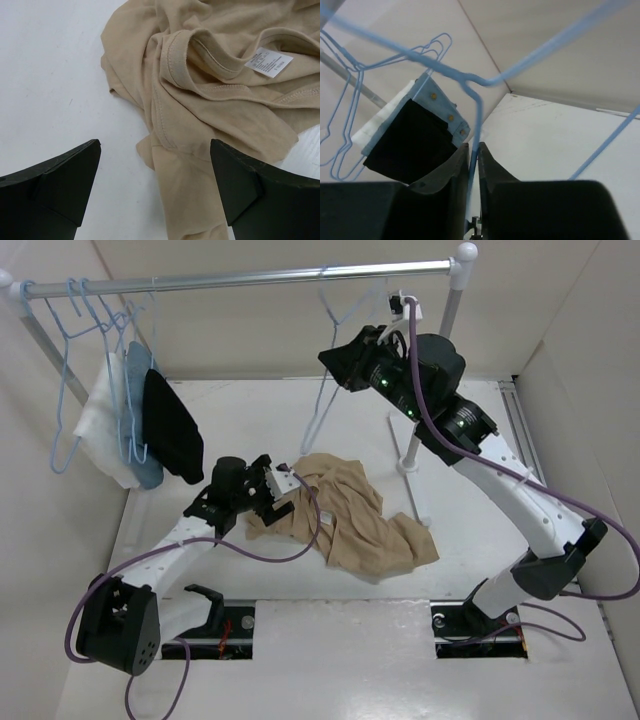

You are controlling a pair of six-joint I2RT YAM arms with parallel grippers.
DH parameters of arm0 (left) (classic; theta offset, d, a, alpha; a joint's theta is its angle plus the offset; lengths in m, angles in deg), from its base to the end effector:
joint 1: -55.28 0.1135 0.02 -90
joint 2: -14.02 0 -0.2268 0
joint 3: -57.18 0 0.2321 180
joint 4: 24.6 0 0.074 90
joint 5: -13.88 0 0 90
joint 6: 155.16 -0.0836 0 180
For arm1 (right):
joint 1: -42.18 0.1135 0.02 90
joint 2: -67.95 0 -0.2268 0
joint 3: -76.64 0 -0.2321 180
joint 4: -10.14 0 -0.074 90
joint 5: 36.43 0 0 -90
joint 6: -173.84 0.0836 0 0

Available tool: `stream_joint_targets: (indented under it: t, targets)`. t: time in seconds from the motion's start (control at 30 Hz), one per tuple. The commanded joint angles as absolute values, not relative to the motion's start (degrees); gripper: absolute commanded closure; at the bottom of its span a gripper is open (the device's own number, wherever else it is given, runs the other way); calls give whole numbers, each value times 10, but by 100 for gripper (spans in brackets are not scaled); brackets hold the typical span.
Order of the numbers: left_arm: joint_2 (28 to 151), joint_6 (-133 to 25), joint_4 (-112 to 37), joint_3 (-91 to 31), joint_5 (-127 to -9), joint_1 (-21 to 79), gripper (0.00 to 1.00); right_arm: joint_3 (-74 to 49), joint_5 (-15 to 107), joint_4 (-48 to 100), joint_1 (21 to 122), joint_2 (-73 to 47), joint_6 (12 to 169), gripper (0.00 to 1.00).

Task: Place the t-shirt on the hanger
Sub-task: Grab a hanger with the right arm

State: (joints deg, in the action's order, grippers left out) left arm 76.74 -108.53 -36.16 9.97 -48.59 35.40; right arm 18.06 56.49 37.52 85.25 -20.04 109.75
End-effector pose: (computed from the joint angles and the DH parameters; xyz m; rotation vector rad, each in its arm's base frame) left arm 0.2423 -0.1287 0.1856 1.2853 1.5236 -0.2272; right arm 0.2676 0.2443 0.4846 -0.1861 1.5253 0.9346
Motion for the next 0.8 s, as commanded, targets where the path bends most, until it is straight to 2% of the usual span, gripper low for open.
stream_joint_targets:
  t: [0.0, 0.07, 0.13, 0.2, 0.33, 0.43, 0.6, 0.77]
  targets:
    - [753, -1079, -345, 106, -482, 346, 11, 186, 545, 348, 844, -189, 1102, 84]
    - [753, -1079, -345, 106, -482, 346, 11, 186, 531, 348, 831, -189, 1107, 96]
    - [748, -1079, -345, 106, -482, 346, 11, 186, 511, 348, 824, -189, 1113, 100]
    - [747, -1079, -345, 106, -482, 346, 11, 181, 492, 348, 812, -184, 1113, 100]
    - [747, -1079, -350, 106, -482, 346, 11, 207, 379, 343, 773, -184, 1113, 100]
    - [747, -1084, -361, 100, -482, 346, 11, 236, 213, 343, 730, -198, 1113, 100]
    - [719, -1116, -375, 71, -469, 346, 12, 242, 72, 387, 704, -203, 1091, 100]
    - [661, -1187, -359, 60, -411, 346, 12, 212, 47, 503, 691, -178, 995, 100]
